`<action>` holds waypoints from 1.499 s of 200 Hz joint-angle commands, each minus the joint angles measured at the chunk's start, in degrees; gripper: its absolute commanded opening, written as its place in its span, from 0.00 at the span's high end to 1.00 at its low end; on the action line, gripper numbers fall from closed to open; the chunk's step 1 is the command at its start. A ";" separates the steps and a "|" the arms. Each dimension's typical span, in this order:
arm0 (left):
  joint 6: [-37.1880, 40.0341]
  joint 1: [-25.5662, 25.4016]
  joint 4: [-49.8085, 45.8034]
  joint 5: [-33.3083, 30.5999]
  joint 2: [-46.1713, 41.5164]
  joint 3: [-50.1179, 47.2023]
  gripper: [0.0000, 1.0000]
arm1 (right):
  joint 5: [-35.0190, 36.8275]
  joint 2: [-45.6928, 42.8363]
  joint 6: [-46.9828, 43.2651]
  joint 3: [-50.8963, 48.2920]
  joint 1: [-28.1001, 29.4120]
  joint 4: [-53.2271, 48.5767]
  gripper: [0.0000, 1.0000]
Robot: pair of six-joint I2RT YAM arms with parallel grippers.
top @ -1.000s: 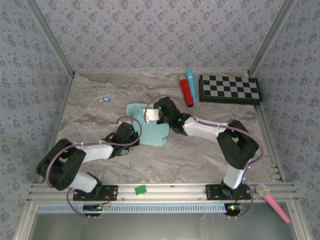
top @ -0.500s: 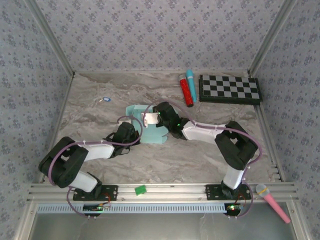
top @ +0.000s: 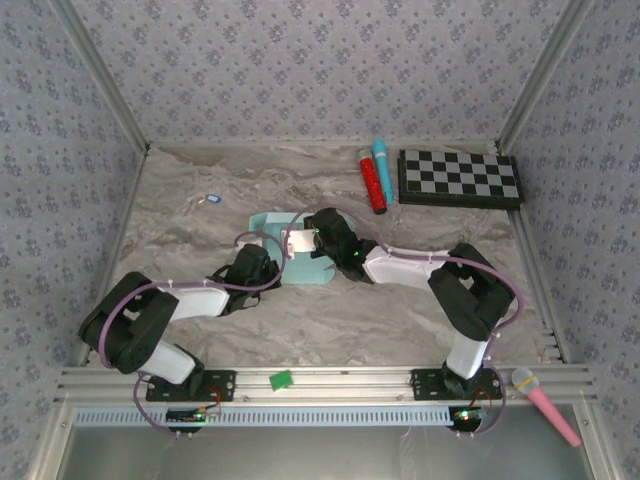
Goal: Fold the paper box
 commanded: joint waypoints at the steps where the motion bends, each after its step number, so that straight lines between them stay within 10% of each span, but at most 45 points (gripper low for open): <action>1: -0.66 -0.14 -3.30 -0.41 2.16 -0.23 1.00 | -1.07 -0.58 0.39 -1.44 0.91 -2.12 1.00; 175: -0.10 -0.28 -7.44 1.09 -2.73 1.53 1.00 | -0.78 0.09 -1.39 1.04 -0.38 -4.31 1.00; 256: 4.24 0.47 -26.75 -7.92 -27.98 3.48 0.66 | -4.90 0.65 -2.23 4.74 -3.47 -6.90 1.00; 300: 8.85 8.84 -34.22 -8.37 -34.62 5.09 0.60 | -7.35 0.46 -1.46 7.28 -3.85 -11.20 1.00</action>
